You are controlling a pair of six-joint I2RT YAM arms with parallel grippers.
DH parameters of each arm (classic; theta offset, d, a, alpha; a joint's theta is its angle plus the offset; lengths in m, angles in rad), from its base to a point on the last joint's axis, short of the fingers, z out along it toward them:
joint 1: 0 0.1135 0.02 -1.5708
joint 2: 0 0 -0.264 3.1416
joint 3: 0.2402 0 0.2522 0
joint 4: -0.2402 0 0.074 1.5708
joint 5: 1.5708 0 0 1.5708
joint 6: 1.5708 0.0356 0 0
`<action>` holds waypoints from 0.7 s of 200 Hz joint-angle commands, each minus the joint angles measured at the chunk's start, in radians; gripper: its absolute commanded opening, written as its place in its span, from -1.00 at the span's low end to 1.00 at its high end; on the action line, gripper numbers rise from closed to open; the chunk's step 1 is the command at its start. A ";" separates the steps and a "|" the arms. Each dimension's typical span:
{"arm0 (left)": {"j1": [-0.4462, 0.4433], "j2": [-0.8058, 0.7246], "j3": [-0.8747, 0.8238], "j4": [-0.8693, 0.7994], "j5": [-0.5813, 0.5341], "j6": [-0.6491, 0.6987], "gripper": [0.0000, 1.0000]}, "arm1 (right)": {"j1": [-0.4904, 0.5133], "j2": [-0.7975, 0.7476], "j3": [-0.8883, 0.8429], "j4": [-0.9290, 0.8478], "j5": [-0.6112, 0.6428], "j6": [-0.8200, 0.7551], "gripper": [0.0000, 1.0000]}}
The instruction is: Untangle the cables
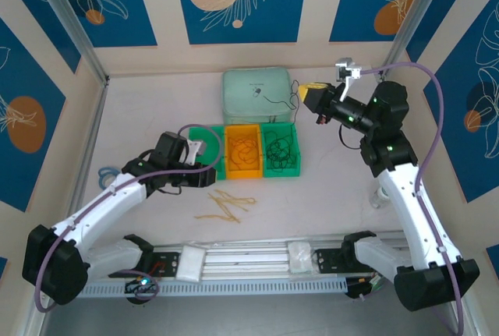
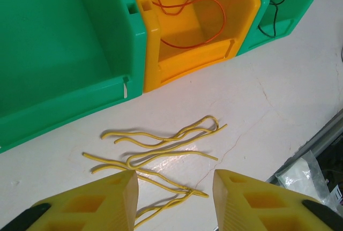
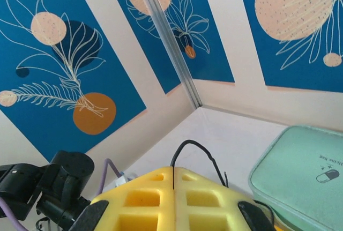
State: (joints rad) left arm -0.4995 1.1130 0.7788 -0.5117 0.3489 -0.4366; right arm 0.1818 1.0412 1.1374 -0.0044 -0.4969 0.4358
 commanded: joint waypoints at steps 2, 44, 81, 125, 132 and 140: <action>0.012 0.018 0.030 0.011 0.022 0.029 -0.18 | -0.007 0.020 0.015 0.057 -0.028 0.011 -1.00; 0.012 0.055 0.040 0.030 0.033 0.029 -0.18 | -0.008 0.065 -0.001 0.069 -0.030 0.000 -1.00; 0.012 0.079 0.049 0.045 0.041 0.033 -0.18 | -0.007 0.097 -0.062 0.015 -0.023 -0.023 -1.00; 0.013 0.100 0.071 0.044 0.049 0.052 -0.18 | 0.015 0.156 -0.113 -0.166 0.024 -0.071 -1.00; 0.013 0.101 0.072 0.043 0.048 0.053 -0.18 | 0.023 0.164 -0.116 -0.202 0.038 -0.083 -1.00; 0.013 0.101 0.073 0.042 0.048 0.057 -0.18 | 0.031 0.177 -0.115 -0.246 0.056 -0.098 -1.00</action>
State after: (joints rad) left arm -0.4995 1.2068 0.8177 -0.4744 0.3702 -0.4107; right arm 0.1886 1.1965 1.0348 -0.0929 -0.4824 0.3939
